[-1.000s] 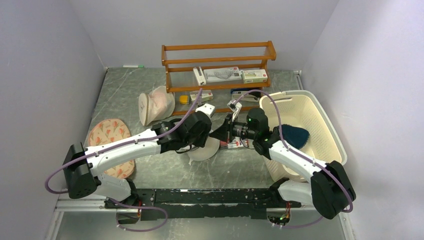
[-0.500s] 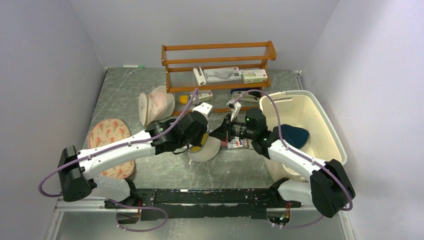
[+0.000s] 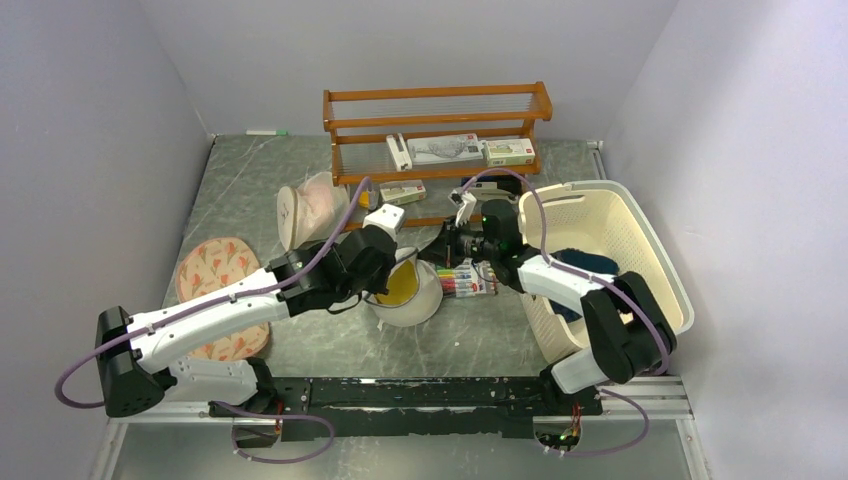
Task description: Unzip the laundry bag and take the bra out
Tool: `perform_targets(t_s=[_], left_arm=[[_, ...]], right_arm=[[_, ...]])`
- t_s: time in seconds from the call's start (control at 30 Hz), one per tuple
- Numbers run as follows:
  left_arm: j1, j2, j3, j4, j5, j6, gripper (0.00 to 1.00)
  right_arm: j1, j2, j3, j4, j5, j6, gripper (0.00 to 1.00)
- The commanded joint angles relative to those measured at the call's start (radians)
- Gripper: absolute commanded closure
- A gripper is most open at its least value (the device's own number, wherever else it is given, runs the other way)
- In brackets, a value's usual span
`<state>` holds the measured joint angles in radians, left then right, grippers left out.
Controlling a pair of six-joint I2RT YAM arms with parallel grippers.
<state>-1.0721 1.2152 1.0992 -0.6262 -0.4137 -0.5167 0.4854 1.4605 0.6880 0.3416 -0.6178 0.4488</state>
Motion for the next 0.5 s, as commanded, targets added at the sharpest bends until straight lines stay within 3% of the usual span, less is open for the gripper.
perform_targets(t_s=[0.0, 0.17, 0.3, 0.47], left_arm=[[0.003, -0.041, -0.013, -0.043, -0.032, -0.027, 0.93], [0.003, -0.028, -0.013, -0.04, -0.034, -0.031, 0.92], [0.003, -0.012, 0.003, -0.023, -0.023, -0.026, 0.66], [0.003, 0.007, 0.034, 0.011, 0.039, -0.005, 0.51]], right_arm=[[-0.022, 0.013, 0.015, 0.026, 0.001, -0.014, 1.0], [-0.021, -0.061, -0.041, 0.059, -0.045, 0.007, 1.0], [-0.012, -0.14, -0.066, 0.041, -0.079, 0.021, 1.0], [0.002, -0.233, -0.085, 0.004, -0.067, 0.038, 1.0]])
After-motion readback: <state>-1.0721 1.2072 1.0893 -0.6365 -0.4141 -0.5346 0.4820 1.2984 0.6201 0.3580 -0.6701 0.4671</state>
